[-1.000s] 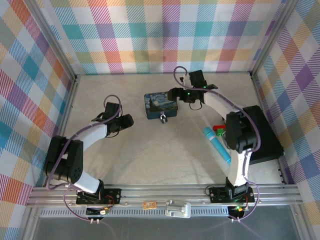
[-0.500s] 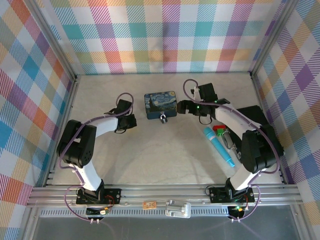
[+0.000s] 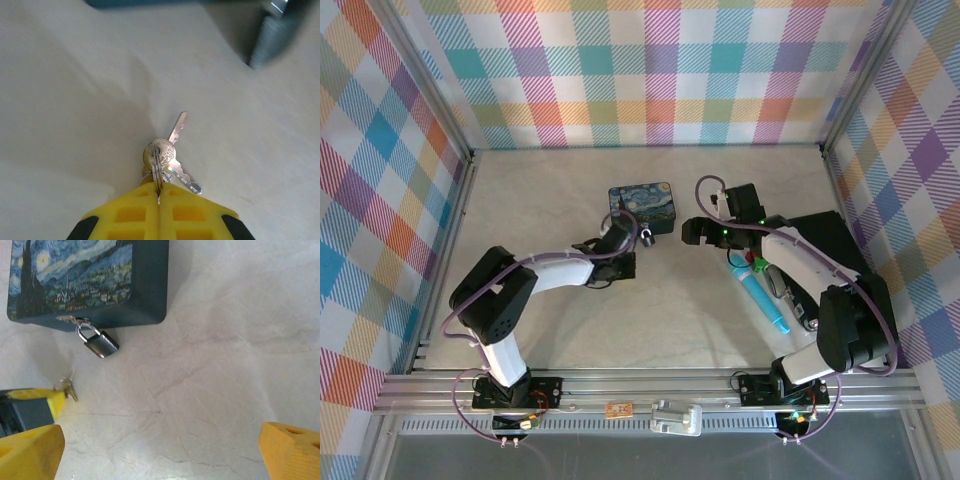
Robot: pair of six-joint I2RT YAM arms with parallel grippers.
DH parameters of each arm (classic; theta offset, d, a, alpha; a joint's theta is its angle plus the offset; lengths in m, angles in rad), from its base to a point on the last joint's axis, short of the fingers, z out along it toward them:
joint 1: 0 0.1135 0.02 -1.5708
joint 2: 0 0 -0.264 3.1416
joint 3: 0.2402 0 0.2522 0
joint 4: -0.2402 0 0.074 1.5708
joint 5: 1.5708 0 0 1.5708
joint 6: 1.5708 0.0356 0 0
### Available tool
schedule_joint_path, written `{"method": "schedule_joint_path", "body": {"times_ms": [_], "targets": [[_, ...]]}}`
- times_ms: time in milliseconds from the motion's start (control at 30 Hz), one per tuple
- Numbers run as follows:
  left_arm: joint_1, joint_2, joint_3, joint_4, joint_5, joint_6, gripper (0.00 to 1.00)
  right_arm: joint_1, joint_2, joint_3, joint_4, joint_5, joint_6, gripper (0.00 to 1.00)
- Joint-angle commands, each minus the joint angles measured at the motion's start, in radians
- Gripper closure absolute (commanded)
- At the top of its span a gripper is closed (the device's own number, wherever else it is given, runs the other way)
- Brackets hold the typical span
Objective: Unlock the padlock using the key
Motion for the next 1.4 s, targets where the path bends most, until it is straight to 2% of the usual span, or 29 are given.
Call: {"method": "schedule_joint_path", "body": {"times_ms": [0, 33, 67, 100, 133, 200, 267, 400, 633, 700, 800, 1033, 1367], "targets": [[-0.085, -0.01, -0.002, -0.054, 0.004, -0.079, 1.0, 0.009, -0.036, -0.045, 0.019, -0.06, 0.032, 0.01], [-0.103, -0.011, 0.004, -0.05, 0.003, -0.097, 1.0, 0.016, -0.039, -0.056, 0.021, -0.068, 0.035, 0.01], [-0.114, -0.017, 0.007, -0.04, 0.004, -0.116, 0.96, 0.025, -0.04, -0.067, 0.023, -0.069, 0.037, 0.01], [-0.119, -0.025, 0.007, -0.03, 0.004, -0.134, 0.85, 0.035, -0.041, -0.076, 0.026, -0.068, 0.041, 0.0], [-0.12, -0.04, 0.003, -0.024, -0.005, -0.155, 0.68, 0.048, -0.04, -0.084, 0.028, -0.066, 0.048, 0.0], [-0.118, -0.079, 0.003, -0.029, -0.048, -0.165, 0.44, 0.075, -0.037, -0.099, 0.035, -0.059, 0.059, 0.03], [-0.113, -0.131, 0.01, -0.067, -0.13, -0.147, 0.31, 0.112, -0.031, -0.106, 0.035, -0.032, 0.063, 0.04], [-0.058, -0.256, -0.025, -0.109, -0.258, -0.112, 0.25, 0.175, 0.007, -0.078, 0.014, 0.019, 0.058, 0.11], [0.184, -0.398, -0.154, -0.045, -0.104, -0.152, 0.25, 0.343, 0.189, 0.088, -0.009, 0.048, 0.064, 0.24], [0.241, -0.425, -0.193, -0.013, -0.061, -0.182, 0.25, 0.389, 0.259, 0.157, -0.032, 0.048, 0.069, 0.29], [0.302, -0.459, -0.241, 0.028, -0.013, -0.223, 0.25, 0.451, 0.347, 0.242, -0.076, 0.113, 0.092, 0.37], [0.318, -0.495, -0.272, 0.036, -0.013, -0.238, 0.24, 0.504, 0.454, 0.323, -0.095, 0.261, 0.102, 0.6], [0.318, -0.521, -0.299, 0.059, -0.015, -0.257, 0.24, 0.506, 0.52, 0.299, -0.086, 0.286, 0.149, 0.71]]}}
